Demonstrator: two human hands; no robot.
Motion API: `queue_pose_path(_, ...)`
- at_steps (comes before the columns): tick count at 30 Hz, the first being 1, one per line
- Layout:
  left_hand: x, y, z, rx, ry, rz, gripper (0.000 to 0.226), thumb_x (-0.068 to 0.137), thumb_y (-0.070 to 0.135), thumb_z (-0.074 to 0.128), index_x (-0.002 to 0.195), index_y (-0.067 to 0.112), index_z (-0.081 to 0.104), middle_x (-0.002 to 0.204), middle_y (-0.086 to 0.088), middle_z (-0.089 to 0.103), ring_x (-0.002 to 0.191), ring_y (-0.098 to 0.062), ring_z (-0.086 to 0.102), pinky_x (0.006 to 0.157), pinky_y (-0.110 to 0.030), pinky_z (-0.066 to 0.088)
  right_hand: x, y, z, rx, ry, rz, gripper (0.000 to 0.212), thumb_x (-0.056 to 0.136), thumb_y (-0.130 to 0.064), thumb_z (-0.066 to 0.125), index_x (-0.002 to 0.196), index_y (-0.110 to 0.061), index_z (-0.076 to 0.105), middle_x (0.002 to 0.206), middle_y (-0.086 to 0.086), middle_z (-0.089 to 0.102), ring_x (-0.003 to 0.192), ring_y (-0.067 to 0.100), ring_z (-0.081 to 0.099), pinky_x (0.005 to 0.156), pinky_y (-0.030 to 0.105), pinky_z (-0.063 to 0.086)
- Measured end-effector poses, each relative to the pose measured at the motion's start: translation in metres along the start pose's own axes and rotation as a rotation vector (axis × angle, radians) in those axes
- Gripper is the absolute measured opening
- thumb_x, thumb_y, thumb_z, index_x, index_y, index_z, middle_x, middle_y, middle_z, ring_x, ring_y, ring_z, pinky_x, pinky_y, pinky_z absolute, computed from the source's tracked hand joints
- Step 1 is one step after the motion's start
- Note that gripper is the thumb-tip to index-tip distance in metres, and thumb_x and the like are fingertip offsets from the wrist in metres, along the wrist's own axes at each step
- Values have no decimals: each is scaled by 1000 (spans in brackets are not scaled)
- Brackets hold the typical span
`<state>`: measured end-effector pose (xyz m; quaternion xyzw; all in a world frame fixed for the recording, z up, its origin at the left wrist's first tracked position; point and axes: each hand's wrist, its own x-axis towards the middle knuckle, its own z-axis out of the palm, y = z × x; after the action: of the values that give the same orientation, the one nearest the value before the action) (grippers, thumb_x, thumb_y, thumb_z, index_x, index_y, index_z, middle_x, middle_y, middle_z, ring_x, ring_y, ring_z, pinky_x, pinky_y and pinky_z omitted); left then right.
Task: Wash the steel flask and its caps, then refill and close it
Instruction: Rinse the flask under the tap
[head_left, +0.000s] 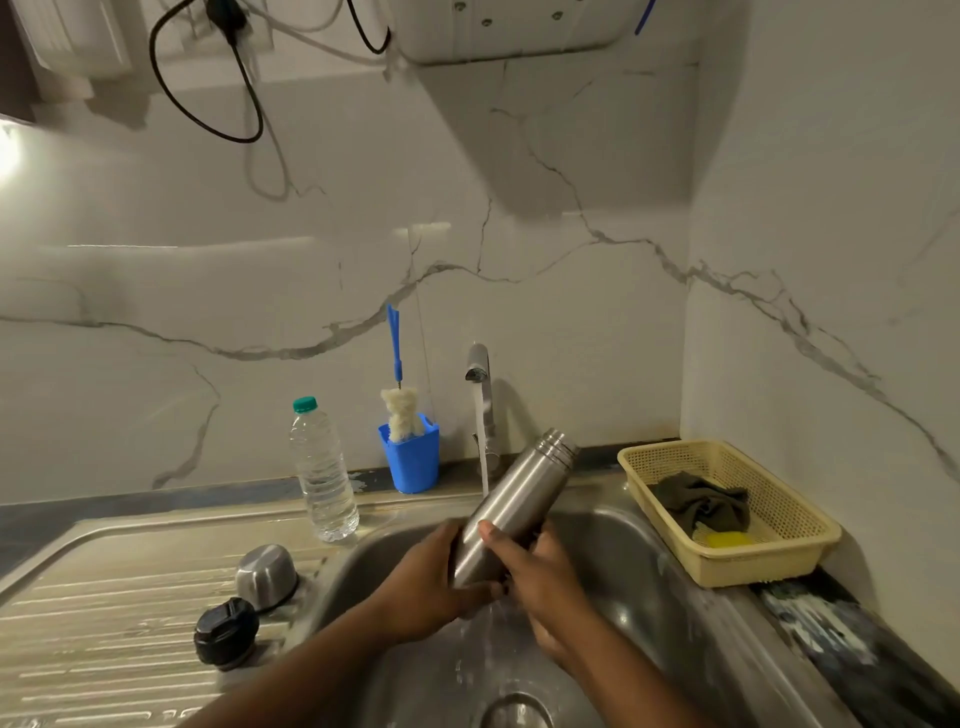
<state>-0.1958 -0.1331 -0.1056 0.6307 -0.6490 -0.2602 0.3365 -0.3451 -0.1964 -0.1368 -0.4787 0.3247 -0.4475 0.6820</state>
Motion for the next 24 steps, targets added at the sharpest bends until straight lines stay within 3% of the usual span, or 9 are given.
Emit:
queue_pose_path(2, 2, 6, -3, 99, 35, 71, 74, 85, 33, 86, 146, 35, 44, 119, 8, 65, 95, -10, 74, 67, -26, 63, -2, 0, 2, -61, -5, -17, 72, 86, -34, 83, 145, -22, 44, 127, 3, 71, 105, 18, 75, 88, 39, 64)
queue_pose_path(5, 3, 15, -6, 64, 33, 83, 59, 95, 35, 76, 144, 39, 43, 111, 6, 69, 87, -12, 76, 64, -23, 60, -1, -2, 0, -49, 40, -34, 66, 88, -41, 79, 142, -26, 46, 126, 1, 71, 103, 15, 75, 84, 32, 63)
queue_pose_path(9, 10, 10, -10, -5, -10, 65, 38, 104, 47, 56, 142, 47, 47, 119, 12, 72, 105, -3, 73, 88, -23, 60, 2, -4, -1, -18, 80, -16, 64, 89, -49, 75, 142, -28, 45, 129, 1, 68, 111, 20, 71, 98, 44, 59)
queue_pose_path(13, 15, -1, -5, -166, 53, -145, 36, 112, 41, 38, 122, 24, 69, 107, -9, 76, 95, -16, 74, 94, -40, 59, 4, -5, -3, 26, 103, -47, 72, 89, -42, 78, 148, -24, 41, 135, 4, 65, 116, 21, 68, 100, 44, 58)
queue_pose_path(17, 10, -7, 7, -444, 56, -296, 36, 112, 36, 43, 121, 15, 70, 113, -21, 75, 109, -38, 73, 98, -51, 58, 5, -5, -5, 35, 142, -89, 71, 91, -36, 77, 148, -23, 37, 135, 5, 63, 110, 18, 67, 83, 32, 59)
queue_pose_path(20, 16, -3, 17, -744, 164, -414, 29, 109, 24, 54, 121, 4, 70, 112, -25, 76, 106, -38, 76, 98, -52, 60, 5, -4, -5, -11, 199, -140, 77, 90, -40, 77, 150, -25, 31, 137, 6, 62, 109, 17, 67, 88, 34, 57)
queue_pose_path(24, 25, 11, 24, -805, 256, -463, 22, 106, 17, 60, 114, 1, 72, 107, -24, 77, 98, -35, 78, 83, -43, 64, 6, -6, -10, -21, 234, -203, 77, 92, -36, 76, 152, -24, 29, 139, 6, 59, 112, 19, 65, 91, 34, 56)
